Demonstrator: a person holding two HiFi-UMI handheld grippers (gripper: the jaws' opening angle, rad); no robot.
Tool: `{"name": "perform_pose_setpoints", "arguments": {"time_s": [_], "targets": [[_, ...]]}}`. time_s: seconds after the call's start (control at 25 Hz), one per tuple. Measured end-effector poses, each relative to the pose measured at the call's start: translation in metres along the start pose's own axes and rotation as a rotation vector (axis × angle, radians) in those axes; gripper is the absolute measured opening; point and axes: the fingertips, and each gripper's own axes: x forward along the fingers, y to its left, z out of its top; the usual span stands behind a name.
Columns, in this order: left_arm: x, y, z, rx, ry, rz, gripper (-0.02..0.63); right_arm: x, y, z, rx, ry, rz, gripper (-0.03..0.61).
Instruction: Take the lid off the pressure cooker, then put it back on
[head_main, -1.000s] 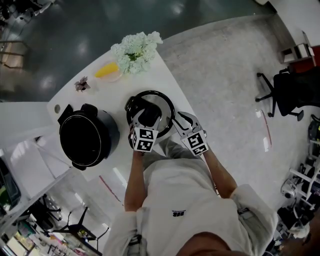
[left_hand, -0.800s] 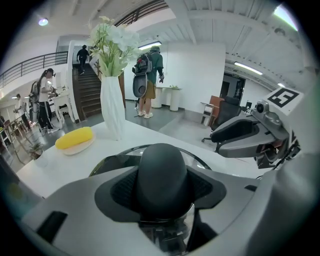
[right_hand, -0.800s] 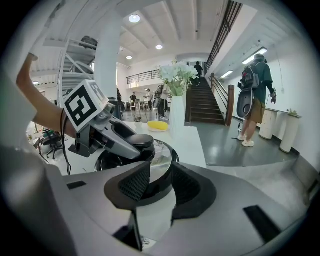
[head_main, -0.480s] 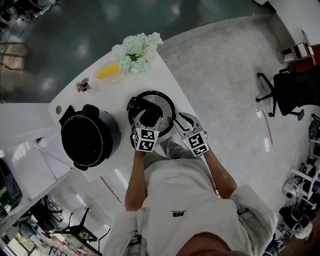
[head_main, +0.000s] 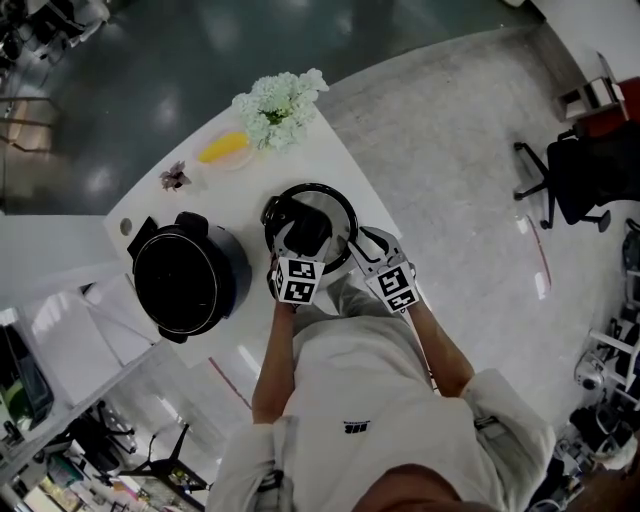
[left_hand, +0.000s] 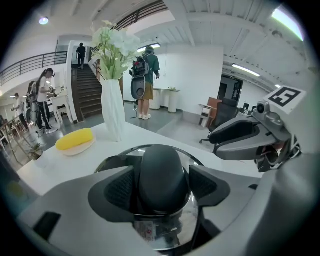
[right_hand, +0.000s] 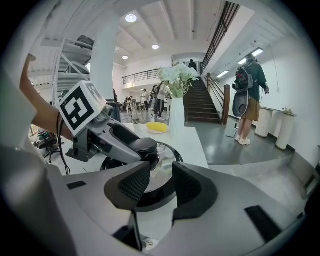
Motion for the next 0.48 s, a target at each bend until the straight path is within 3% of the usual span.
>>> {"name": "perform_pose_setpoints", "arguments": {"time_s": [0.48], "targets": [[-0.058, -0.013, 0.012, 0.025, -0.059, -0.039, 0.317, -0.028, 0.014, 0.023, 0.042, -0.042, -0.084, 0.138]]}}
